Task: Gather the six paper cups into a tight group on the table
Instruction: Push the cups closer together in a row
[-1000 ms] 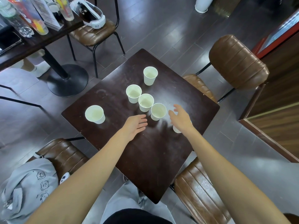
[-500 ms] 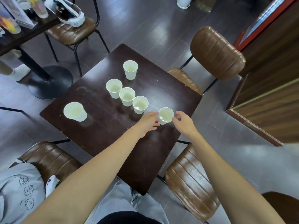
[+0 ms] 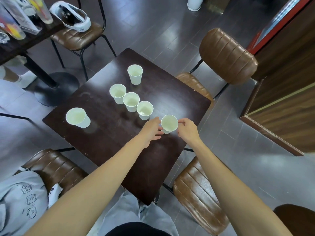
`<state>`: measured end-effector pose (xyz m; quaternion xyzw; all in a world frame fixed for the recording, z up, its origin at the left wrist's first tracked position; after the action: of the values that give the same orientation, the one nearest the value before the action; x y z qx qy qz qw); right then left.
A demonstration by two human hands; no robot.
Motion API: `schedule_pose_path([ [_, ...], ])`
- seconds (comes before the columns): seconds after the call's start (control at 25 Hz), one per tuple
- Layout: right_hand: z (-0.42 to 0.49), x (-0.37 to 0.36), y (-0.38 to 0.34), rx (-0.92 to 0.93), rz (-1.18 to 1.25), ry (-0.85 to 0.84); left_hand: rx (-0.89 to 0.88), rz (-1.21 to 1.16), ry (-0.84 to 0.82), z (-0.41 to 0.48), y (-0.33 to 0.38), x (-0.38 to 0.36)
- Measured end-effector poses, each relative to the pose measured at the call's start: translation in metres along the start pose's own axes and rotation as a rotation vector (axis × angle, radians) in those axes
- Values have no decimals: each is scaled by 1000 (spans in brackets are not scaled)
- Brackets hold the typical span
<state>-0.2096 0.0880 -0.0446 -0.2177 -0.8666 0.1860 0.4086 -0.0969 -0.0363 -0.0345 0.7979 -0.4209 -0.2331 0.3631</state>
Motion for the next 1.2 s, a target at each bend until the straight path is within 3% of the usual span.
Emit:
schedule_pose_path([
  [0.32, -37, -50, -6, 62, -68, -117, -4, 38, 156, -38, -23, 49],
  [0.56, -55, -87, -36, 55, 62, -244, -37, 10, 235, -34, -25, 109],
  [0.76, -54, -110, -59, -11, 139, -345, -46, -36, 248, -19, -14, 148],
  [1.2, -45, -132, -85, -46, 177, -356, -49, 2, 194, 21, 6, 174],
])
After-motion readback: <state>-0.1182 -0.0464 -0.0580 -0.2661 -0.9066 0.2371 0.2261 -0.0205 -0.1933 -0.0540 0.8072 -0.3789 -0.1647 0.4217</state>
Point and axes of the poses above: each hand's wrist, its own z-axis towards the middle knuckle, its own x-axis out of the back of the hand, y = z × x, the point moved 3 cm from there along z, towards the middle knuckle, and after that the axes turned 12 degrees about -x, right-handed, at the moved point
